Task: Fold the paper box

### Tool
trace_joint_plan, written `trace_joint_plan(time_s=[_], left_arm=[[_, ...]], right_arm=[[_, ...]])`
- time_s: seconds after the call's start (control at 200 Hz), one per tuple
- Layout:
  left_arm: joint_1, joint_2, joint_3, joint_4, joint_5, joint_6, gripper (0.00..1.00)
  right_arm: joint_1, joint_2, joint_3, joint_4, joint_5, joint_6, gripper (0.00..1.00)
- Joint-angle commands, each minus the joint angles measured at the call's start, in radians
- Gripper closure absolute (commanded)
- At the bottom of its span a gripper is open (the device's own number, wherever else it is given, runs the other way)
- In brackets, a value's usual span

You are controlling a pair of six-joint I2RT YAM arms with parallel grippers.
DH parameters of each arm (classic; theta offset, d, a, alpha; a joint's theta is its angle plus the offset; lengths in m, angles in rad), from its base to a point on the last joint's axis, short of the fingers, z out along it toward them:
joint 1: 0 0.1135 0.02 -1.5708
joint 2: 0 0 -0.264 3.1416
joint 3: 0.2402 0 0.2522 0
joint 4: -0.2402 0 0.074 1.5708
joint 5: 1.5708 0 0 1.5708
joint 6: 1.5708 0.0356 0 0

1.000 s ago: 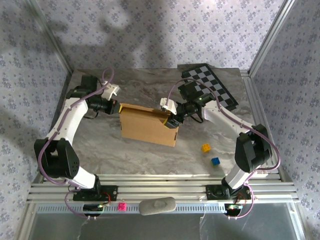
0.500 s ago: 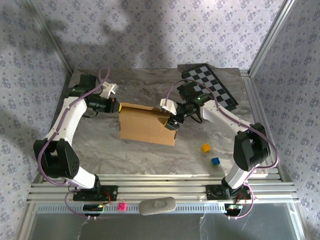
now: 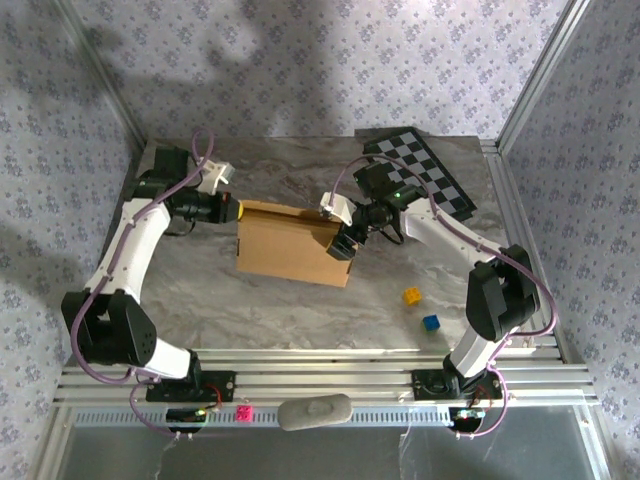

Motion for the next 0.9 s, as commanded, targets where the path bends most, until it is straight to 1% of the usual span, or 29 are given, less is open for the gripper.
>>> trace_joint_plan(time_s=[0.0,0.19,0.405,0.585,0.895], left_arm=[[-0.011,-0.039,-0.043,0.059,0.061,-0.008,1.0],[-0.012,-0.055,-0.115,0.107,0.054,-0.019,1.0],[-0.013,-0.044,-0.076,0.065,0.052,-0.05,1.0],[-0.013,-0.058,-0.077,0.039,0.051,-0.071,1.0],[-0.013,-0.012,-0.04,0.016,0.085,-0.195,1.0]], right_arm=[[0.004,0.004,0.042,0.013,-0.019,0.097,0.09],[0.013,0.017,0.068,0.001,-0.012,0.179,0.09],[0.031,0.028,0.074,-0.017,0.01,0.183,0.09],[0.031,0.044,0.087,-0.022,0.02,0.198,0.09],[0.043,0.055,0.089,-0.03,0.033,0.195,0.09]])
